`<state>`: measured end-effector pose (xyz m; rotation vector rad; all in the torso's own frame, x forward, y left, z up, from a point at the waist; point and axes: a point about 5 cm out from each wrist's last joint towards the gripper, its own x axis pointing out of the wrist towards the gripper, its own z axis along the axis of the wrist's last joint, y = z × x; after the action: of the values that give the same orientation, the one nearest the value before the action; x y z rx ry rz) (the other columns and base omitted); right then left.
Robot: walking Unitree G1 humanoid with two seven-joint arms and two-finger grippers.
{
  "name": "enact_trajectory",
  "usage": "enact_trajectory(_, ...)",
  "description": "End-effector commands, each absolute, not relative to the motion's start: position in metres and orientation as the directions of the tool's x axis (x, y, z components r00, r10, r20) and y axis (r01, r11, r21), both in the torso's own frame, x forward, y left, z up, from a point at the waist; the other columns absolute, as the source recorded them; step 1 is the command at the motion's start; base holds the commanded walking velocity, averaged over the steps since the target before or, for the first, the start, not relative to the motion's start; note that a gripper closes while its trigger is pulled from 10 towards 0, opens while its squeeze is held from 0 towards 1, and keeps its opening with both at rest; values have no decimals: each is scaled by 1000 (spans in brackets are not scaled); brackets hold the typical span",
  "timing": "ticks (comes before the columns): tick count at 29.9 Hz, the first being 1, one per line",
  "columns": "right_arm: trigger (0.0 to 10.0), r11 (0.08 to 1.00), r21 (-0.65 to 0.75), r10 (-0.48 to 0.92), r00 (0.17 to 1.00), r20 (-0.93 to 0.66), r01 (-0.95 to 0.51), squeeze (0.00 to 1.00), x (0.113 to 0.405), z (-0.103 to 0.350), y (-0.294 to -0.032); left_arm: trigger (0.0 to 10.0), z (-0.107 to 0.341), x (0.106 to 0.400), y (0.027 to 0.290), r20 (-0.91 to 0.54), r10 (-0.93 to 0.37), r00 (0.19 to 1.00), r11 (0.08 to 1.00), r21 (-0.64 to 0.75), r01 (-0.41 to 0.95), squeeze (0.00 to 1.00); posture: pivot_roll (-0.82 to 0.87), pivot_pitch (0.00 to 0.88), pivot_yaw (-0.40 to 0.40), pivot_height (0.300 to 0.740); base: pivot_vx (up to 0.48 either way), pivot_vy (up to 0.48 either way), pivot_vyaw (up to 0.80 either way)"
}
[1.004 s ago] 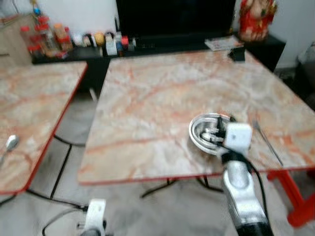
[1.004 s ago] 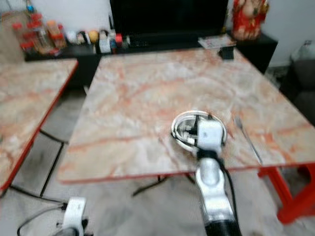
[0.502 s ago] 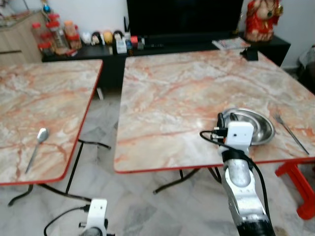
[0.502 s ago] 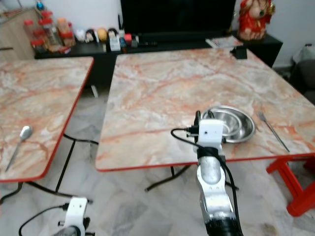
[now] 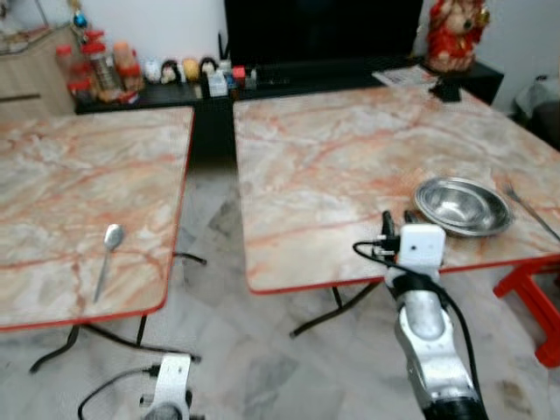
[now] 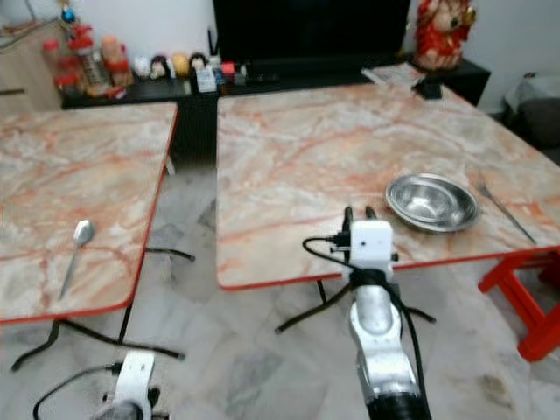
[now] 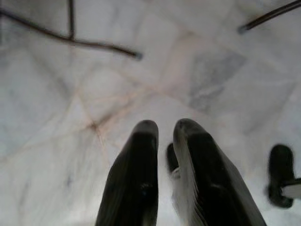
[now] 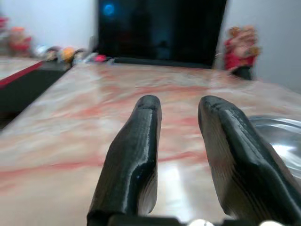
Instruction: Setting the table
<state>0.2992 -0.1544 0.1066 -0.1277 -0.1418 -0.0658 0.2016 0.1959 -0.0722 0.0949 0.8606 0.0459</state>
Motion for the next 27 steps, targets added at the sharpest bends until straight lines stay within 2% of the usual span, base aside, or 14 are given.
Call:
enact_trajectory(1, 10000, 990, -122, -43, 986, 162, 64, 0, 299, 110, -153, 10000, -73, 199, 200, -763, 94, 640, 994, 112, -13, 0, -28, 0, 16, 740, 0, 360, 0)
enact_trajectory(16, 10000, 983, -148, -101, 992, 75, 112, 0, 265, 75, -176, 10000, -75, 195, 200, -768, 93, 634, 994, 113, -10, 0, -28, 0, 7, 740, 0, 360, 0)
enact_trajectory(24, 10000, 976, -194, -122, 988, -100, 101, 0, 246, 30, -189, 10000, -75, 197, 198, -767, 86, 636, 994, 114, 3, 0, -33, 0, 9, 740, 0, 360, 0)
enact_trajectory(27, 10000, 982, -156, -140, 961, -237, 105, 0, 235, 3, -196, 10000, -74, 197, 198, -765, 86, 638, 994, 113, 2, 0, -33, 0, 10, 740, 0, 329, 0)
